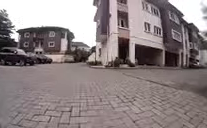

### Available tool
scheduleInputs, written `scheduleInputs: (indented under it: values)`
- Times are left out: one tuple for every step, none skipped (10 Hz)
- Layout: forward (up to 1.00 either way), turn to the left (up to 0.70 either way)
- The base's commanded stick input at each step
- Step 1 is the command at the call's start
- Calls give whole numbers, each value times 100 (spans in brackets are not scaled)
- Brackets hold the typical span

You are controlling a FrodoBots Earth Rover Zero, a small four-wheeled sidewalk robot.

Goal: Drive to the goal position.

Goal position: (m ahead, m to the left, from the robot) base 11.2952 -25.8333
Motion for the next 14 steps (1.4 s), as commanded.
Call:
scheduleInputs:
  values:
    - [70, 0]
    - [70, 0]
    - [70, 0]
    - [70, 0]
    - [70, 0]
    - [70, 0]
    - [70, 0]
    - [70, 0]
    - [70, 0]
    - [70, 0]
    - [70, 0]
    - [70, -35]
    - [70, -35]
    - [70, -35]
